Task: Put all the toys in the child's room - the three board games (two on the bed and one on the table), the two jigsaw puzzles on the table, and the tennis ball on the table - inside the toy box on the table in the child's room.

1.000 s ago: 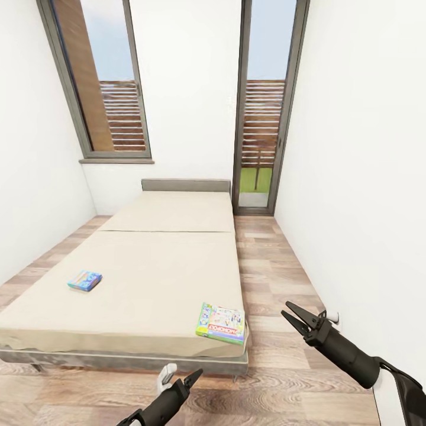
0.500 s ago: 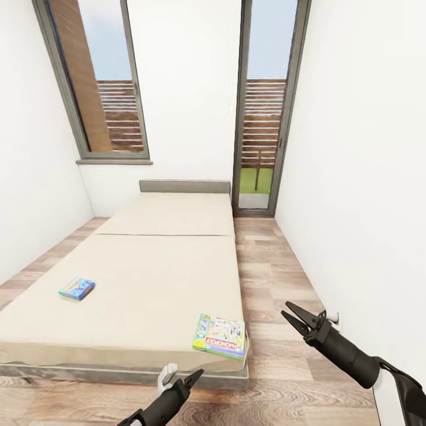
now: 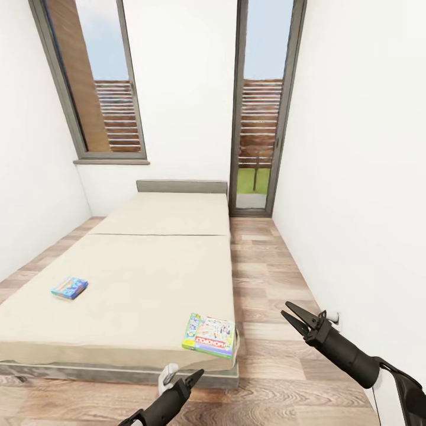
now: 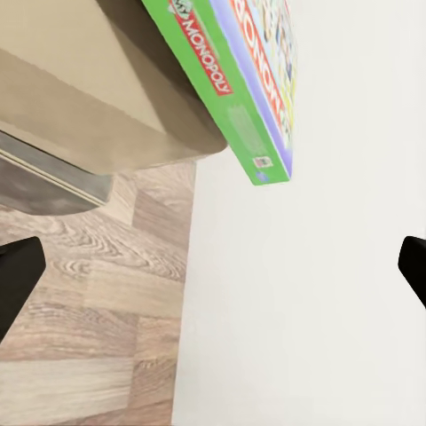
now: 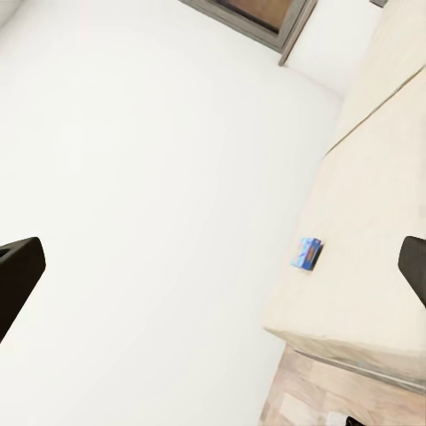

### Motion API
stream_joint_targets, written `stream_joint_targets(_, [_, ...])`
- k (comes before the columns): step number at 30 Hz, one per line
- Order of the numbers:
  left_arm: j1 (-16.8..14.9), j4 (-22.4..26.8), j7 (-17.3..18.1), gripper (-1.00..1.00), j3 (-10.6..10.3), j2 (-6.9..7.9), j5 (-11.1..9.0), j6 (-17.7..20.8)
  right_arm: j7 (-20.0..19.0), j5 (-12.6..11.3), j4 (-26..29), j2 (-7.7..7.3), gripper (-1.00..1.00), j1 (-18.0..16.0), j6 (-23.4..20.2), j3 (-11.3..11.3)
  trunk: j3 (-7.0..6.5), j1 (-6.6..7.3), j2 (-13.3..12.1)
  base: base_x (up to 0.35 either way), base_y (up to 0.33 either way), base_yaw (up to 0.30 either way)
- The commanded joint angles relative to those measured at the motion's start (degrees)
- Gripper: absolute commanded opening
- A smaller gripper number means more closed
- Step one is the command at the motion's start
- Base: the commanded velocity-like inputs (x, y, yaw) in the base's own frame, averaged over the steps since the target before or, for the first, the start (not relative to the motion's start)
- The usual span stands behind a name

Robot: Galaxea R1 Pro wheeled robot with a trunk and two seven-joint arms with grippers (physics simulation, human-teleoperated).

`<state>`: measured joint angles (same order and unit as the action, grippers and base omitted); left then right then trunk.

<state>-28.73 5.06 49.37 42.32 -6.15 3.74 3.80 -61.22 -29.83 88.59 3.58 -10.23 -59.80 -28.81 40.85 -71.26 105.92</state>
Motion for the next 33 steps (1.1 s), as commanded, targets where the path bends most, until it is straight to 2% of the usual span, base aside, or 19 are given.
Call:
stream_joint_targets(1, [0.0, 0.1, 0.2, 1.0, 0.5, -0.05, 0.4, 0.4, -0.3, 0.2, 0.0, 0.04, 1.0, -0.1, -0.2, -0.1, 0.05, 0.01, 0.0, -0.013, -0.092, 0.0])
stream_joint_targets(13, [0.0, 0.1, 0.1, 1.0, 0.4, -0.09, 0.4, 0.3, -0.3, 0.2, 0.0, 0.05, 1.0, -0.1, -0.2, -0.1, 0.05, 0.01, 0.0, 0.001, -0.029, 0.0])
stream_joint_targets(33, [0.0, 0.1, 0.1, 1.0, 0.4, -0.09, 0.4, 0.2, -0.3, 0.2, 0.0, 0.06, 1.0, -0.1, -0.2, -0.1, 0.05, 0.01, 0.0, 0.123, -0.123, 0.0])
